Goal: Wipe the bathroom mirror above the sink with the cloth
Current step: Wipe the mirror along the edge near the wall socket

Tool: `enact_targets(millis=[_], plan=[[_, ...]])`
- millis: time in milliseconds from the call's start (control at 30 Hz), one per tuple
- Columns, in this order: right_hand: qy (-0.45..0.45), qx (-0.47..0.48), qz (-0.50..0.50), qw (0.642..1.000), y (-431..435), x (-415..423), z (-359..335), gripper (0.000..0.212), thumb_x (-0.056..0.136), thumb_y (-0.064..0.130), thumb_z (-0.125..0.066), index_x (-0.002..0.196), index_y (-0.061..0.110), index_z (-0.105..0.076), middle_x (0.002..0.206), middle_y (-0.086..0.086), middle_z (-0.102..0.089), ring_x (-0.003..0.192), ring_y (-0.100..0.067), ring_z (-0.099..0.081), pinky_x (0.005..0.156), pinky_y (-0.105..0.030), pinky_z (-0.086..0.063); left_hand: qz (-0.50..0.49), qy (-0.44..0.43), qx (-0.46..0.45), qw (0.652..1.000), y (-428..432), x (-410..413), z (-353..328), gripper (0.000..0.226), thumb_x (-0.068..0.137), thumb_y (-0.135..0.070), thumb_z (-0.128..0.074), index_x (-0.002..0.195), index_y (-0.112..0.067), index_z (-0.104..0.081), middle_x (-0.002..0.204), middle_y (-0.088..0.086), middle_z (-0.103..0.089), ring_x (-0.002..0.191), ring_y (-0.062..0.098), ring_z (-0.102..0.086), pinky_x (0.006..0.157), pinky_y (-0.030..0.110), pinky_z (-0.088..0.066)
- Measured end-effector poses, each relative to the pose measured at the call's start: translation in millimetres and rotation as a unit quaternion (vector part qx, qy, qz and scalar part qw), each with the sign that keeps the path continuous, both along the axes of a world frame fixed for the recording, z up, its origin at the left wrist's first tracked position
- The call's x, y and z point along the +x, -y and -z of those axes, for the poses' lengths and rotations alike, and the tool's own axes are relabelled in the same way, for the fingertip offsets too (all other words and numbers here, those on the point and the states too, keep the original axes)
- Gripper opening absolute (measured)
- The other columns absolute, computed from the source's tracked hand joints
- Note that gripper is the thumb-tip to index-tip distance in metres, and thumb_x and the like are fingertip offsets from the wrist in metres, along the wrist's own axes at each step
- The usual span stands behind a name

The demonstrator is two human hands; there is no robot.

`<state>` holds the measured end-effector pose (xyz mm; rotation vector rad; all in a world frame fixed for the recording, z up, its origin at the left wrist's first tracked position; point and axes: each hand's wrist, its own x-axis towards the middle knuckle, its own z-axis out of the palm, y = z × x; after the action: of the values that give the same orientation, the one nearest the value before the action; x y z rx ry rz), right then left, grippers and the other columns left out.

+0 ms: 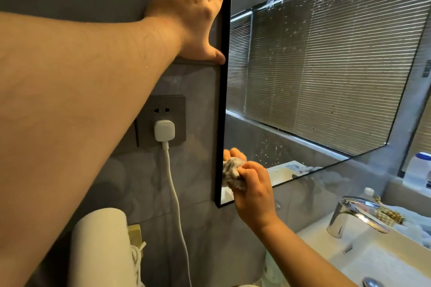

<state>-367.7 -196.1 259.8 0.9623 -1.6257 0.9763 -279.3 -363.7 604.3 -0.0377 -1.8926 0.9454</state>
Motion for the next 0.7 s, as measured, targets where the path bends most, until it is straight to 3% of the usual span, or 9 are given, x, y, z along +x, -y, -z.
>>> enact_targets(millis=[400, 533, 700], plan=[[0.029, 0.023, 0.007, 0.999, -3.9, 3.5, 5.4, 0.042, 0.068, -0.003, -0.079, 0.095, 0.014, -0.052, 0.111, 0.001, -0.051, 0.091, -0.028, -0.057, 0.081, -0.035, -0.048, 0.020, 0.015, 0.020, 0.999, 2.3, -1.7, 1.3, 0.118, 0.063, -0.081, -0.051, 0.145, 0.000, -0.027, 0.152, 0.020, -0.030, 0.139, 0.039, -0.028, 0.112, 0.053, -0.030], [0.035, 0.021, 0.013, 0.999, -1.9, 4.9, 6.3, 0.036, 0.068, -0.003, -0.081, 0.093, 0.009, -0.057, 0.111, 0.002, -0.051, 0.093, -0.023, -0.054, 0.083, -0.029, -0.047, 0.015, 0.026, 0.050, 0.998, 1.4, -1.9, 2.1, 0.115, 0.061, -0.082, -0.053, 0.141, -0.002, -0.031, 0.146, 0.021, -0.037, 0.130, 0.045, -0.038, 0.101, 0.059, -0.039], [0.028, 0.012, 0.001, 1.000, -1.6, 4.2, 11.4, 0.041, 0.071, -0.001, -0.078, 0.098, 0.014, -0.052, 0.112, 0.000, -0.051, 0.095, -0.023, -0.053, 0.089, -0.022, -0.042, 0.015, 0.025, 0.049, 0.998, -0.5, 1.2, 1.8, 0.113, 0.062, -0.079, -0.058, 0.140, -0.002, -0.032, 0.144, 0.022, -0.038, 0.129, 0.045, -0.039, 0.101, 0.059, -0.039]])
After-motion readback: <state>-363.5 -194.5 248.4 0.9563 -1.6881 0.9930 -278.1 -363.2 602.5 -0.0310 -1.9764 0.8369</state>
